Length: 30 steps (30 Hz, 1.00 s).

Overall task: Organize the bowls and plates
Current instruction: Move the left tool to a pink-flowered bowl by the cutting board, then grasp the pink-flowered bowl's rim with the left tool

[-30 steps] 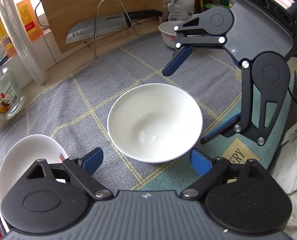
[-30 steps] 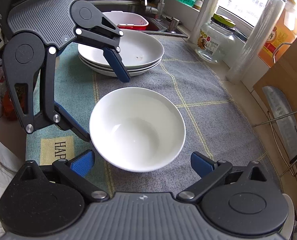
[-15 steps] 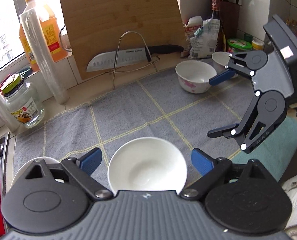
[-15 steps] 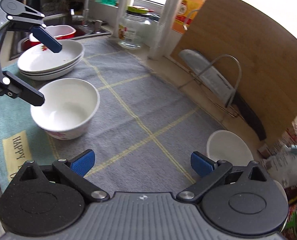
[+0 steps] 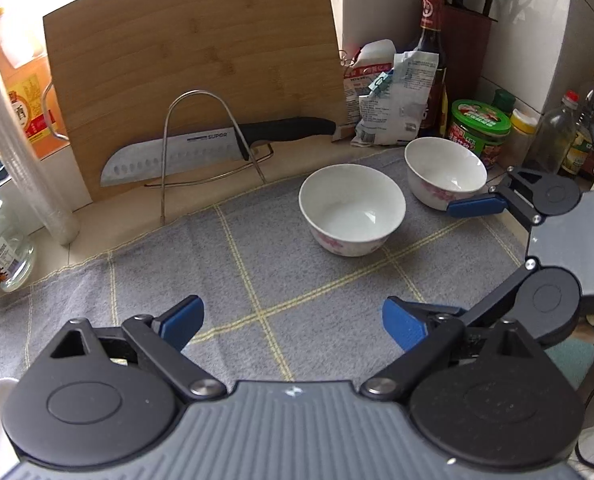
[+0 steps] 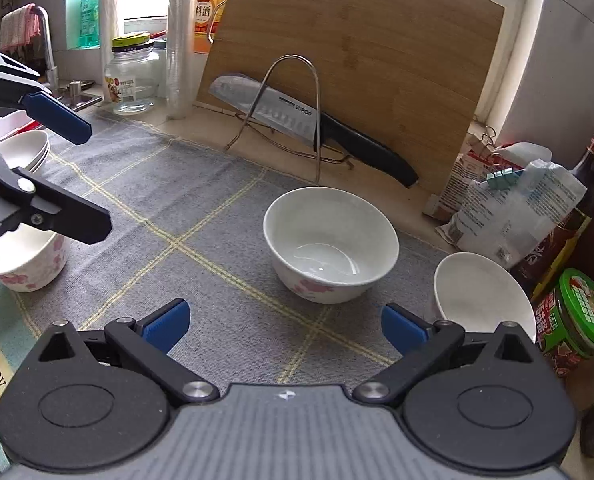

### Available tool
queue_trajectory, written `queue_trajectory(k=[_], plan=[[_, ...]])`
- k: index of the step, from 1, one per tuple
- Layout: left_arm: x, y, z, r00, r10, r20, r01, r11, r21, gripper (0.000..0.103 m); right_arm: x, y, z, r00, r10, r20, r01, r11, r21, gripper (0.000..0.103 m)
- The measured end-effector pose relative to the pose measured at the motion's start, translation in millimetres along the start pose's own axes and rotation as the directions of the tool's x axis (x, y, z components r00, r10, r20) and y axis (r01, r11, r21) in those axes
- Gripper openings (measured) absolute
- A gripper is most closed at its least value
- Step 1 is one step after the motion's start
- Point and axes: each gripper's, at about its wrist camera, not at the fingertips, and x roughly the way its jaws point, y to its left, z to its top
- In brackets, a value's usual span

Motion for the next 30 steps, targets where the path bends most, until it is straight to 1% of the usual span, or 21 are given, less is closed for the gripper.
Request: queue_trajectory(k=[2,5,8,10,13,16,21,24,26,27,30], plan=[[11,-5,12,1.000,-0.016,-0.009,0.016,1.000,0.000,0.096,3,-5,-1,1.000,-0.002,0.005,0.001,1.000,0.006,0.103],[29,-11,29,0.999,-0.022,-0.024,0.022,1.000,0.014,0.096,8,-10,-2,1.000,0.002,0.012,-0.002,1.000,0.001,0.103],[47,-14,46,0.999,-0.027,-0.046,0.028,0.999,0.021,0.095,15,-14,-1,1.000,0.012,0.005,-0.012,1.000,-0.003,0.103],[59,-14,57,0.997,-0.050,-0.057,0.051,0.998,0.023,0.095,20,-16,-1,1.000,0.013,-0.001,-0.013,1.000,-0.006,0.103],[78,-14,73,0.996,-0.062,-0.072,0.064,0.997,0.031,0.095,30,-19,0,1.000,0.006,-0.008,-0.006,1.000,-0.009,0.103],[97,-12,86,0.991,-0.090,-0.096,0.093,0.995,0.023,0.090,39,-20,2,1.000,-0.007,-0.015,0.007,1.000,-0.014,0.103],[127,-10,100,0.980,-0.133,-0.147,0.135,0.991,0.008,0.080,54,-21,6,0.999,-0.027,-0.027,0.027,0.999,-0.035,0.101],[139,-8,104,0.974,-0.153,-0.167,0.155,0.988,0.000,0.077,61,-24,10,0.999,-0.031,-0.028,0.030,0.999,-0.030,0.099],[144,-7,106,0.971,-0.163,-0.173,0.165,0.986,-0.001,0.076,64,-26,13,0.999,-0.034,-0.029,0.034,0.999,-0.026,0.098],[147,-6,107,0.970,-0.167,-0.176,0.169,0.986,-0.003,0.074,66,-26,14,0.999,-0.034,-0.028,0.034,0.999,-0.024,0.096],[153,-3,108,0.965,-0.181,-0.188,0.182,0.983,-0.011,0.070,69,-30,17,0.999,-0.035,-0.030,0.035,0.999,-0.014,0.093]])
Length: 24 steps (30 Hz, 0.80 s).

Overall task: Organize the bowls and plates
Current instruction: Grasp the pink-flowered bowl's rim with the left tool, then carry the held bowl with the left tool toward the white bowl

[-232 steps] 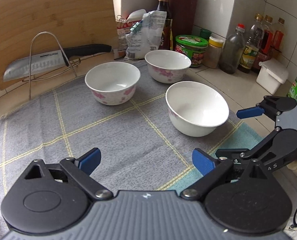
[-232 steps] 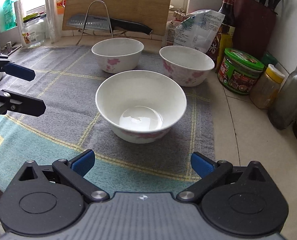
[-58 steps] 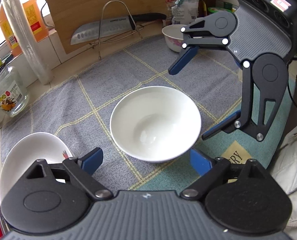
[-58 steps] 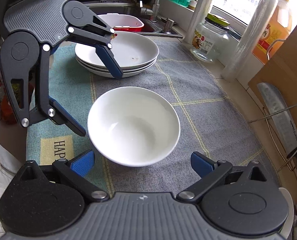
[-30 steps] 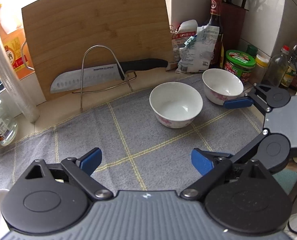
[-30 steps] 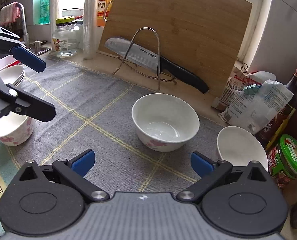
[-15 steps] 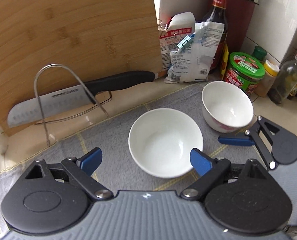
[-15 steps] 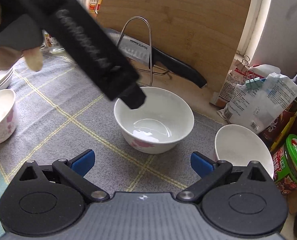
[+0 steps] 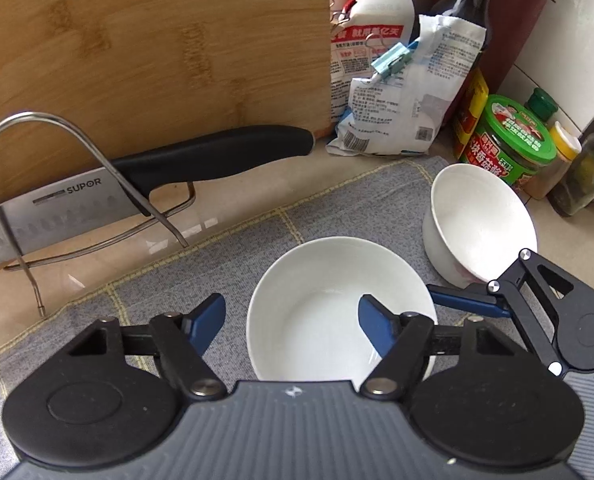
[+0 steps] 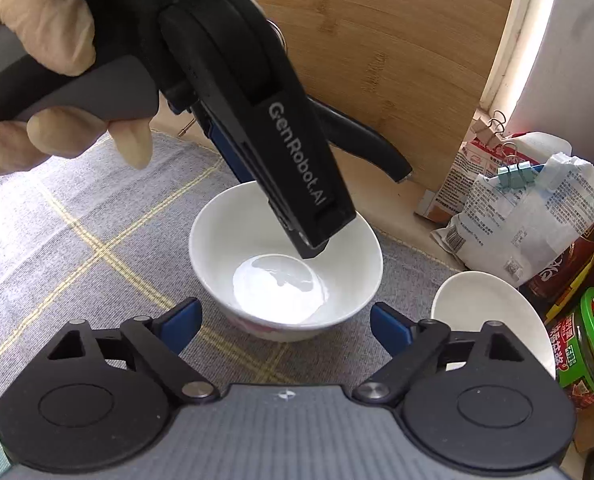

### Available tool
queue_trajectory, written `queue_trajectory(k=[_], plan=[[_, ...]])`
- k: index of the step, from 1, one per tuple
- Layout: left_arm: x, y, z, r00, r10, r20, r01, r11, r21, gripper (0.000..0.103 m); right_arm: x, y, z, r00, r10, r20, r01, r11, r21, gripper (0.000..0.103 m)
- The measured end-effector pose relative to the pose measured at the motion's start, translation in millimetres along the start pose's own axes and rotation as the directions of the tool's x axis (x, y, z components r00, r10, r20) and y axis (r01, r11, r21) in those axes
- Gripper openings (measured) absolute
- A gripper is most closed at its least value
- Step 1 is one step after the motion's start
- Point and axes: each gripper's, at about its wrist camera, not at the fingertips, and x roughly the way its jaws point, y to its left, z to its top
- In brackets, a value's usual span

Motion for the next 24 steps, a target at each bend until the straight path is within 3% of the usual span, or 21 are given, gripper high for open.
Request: queue_trajectory(k=[11,24], plan=[[10.6,-1.0,3.6,0.999,-0.045,-0.023,0.045,0.999,0.003,0.060,3.3,-5.3,2.4,1.000,0.023,0.010,-0.023,1.000,0.013,0.089],[4.7,-3.3,-0.9,0.999,-0.035,-0.019,0.036,0.999,0.015,0.060,-3.1,-4.2,3.1,0.999,0.042,0.005,-0.042,0.999,0.017,0.089]])
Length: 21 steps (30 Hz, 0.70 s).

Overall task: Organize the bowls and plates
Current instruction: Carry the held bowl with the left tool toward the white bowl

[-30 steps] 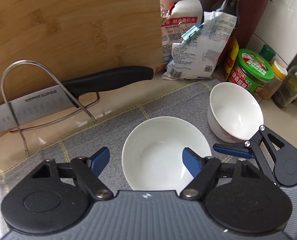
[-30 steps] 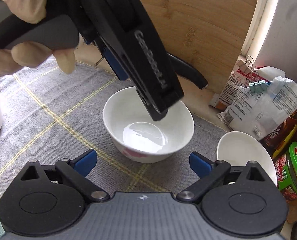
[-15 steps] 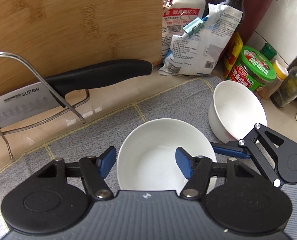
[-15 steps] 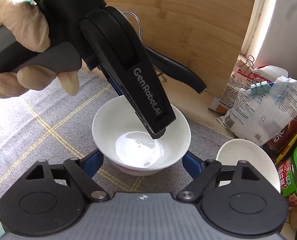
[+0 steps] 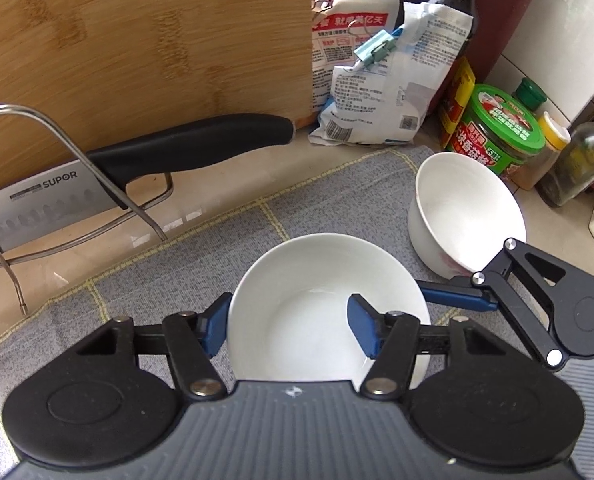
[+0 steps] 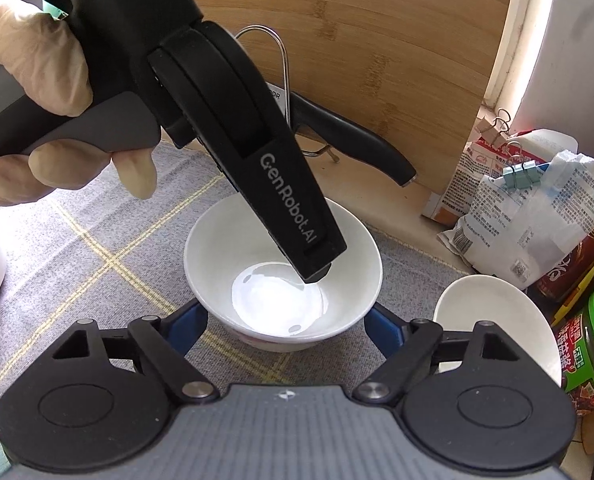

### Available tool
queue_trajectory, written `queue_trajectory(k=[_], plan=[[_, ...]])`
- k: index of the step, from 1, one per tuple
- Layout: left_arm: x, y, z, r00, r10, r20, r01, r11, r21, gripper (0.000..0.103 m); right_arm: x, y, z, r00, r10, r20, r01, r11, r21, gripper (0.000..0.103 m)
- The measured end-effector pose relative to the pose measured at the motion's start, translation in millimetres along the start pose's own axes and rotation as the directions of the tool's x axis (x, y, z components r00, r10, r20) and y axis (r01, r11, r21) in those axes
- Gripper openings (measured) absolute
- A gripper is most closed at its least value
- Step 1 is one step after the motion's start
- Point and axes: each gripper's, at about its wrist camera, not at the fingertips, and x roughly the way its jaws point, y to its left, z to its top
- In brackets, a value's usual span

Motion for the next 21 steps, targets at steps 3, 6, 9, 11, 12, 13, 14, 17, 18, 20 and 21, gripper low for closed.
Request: queue_trajectory(k=[3,6,9,11,12,13,14,17,18,20,21], plan=[[-4,-1,-2,1.000,0.002,0.004,-0.002,1.000,-0.003,0.060,-4,2,1,1.000,0.001,0.001,-0.001,1.000,-0.009,0.089],[-10,-2,-5,1.000,0.005,0.012,-0.005,1.000,-0.003,0.060,-10,3,2,1.000,0.009,0.006,-0.009,1.000,-0.016,0.089],[-18,-5,-8,1.000,0.010,0.019,-0.010,1.000,-0.011,0.060,-19,6,3,1.000,0.020,0.013,-0.020,0.999,-0.027,0.089],[-24,-7,-11,1.000,0.020,0.021,-0.019,1.000,-0.016,0.060,-25,9,3,0.999,0.030,0.018,-0.030,0.999,-0.034,0.089],[-27,-7,-13,0.999,0.024,0.023,-0.023,1.000,-0.017,0.060,-28,10,4,0.999,0.035,0.020,-0.034,0.999,-0.037,0.089],[-30,-8,-15,0.999,0.027,0.025,-0.026,0.999,-0.024,0.060,-31,12,4,0.999,0.038,0.021,-0.037,0.998,-0.042,0.089],[-33,-8,-17,0.999,0.028,0.028,-0.028,0.999,-0.031,0.060,-34,14,4,0.999,0.042,0.024,-0.041,0.998,-0.050,0.089],[-42,-8,-23,0.999,0.036,0.035,-0.034,0.998,-0.048,0.060,-43,20,5,0.998,0.053,0.034,-0.051,0.996,-0.071,0.089],[-45,-8,-26,0.999,0.040,0.038,-0.038,0.998,-0.054,0.060,-46,22,5,0.998,0.059,0.037,-0.056,0.995,-0.077,0.089],[-51,-9,-32,0.998,0.048,0.046,-0.045,0.997,-0.062,0.060,-51,27,5,0.997,0.065,0.042,-0.061,0.994,-0.091,0.089],[-54,-8,-35,0.997,0.053,0.050,-0.049,0.996,-0.068,0.060,-53,29,5,0.997,0.067,0.044,-0.063,0.993,-0.098,0.089]])
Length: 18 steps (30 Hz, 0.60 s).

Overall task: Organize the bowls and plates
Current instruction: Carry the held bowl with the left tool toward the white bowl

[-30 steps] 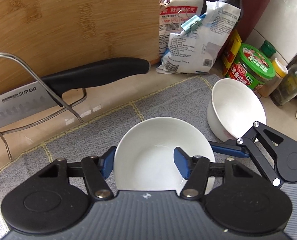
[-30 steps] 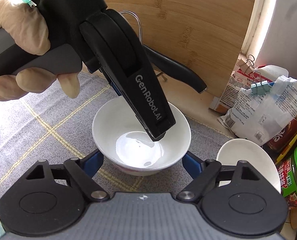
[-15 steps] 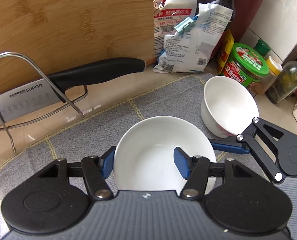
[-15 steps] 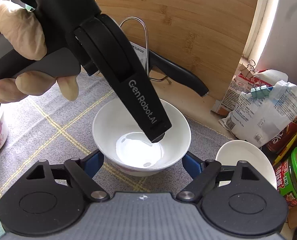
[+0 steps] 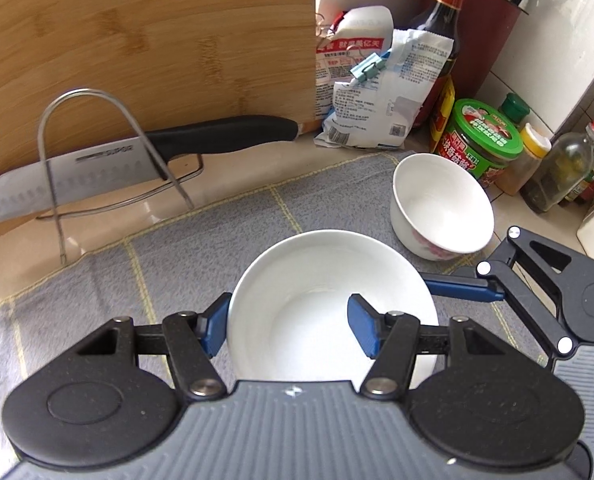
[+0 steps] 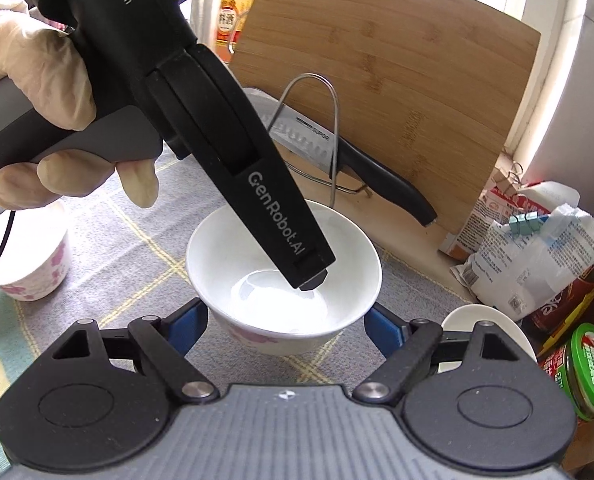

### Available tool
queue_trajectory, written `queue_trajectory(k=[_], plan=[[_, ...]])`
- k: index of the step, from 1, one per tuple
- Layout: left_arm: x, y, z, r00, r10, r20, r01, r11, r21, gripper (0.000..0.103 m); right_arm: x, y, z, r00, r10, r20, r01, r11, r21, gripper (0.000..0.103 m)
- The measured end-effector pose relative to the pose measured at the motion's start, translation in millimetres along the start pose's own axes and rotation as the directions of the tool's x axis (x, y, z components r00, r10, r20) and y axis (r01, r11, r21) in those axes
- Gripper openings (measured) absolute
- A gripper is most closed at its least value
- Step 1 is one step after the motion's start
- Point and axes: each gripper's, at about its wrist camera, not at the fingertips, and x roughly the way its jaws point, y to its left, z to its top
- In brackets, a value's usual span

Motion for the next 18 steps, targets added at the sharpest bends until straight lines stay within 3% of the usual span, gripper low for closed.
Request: queue_trajectory(k=[18], plan=[[-74,25,-67,0.990,0.126,0.060,-0.116,0.984,-0.138,0.060,-26,65,20,0.990,0.126,0.062,-0.116,0.983,-0.142,0.088]])
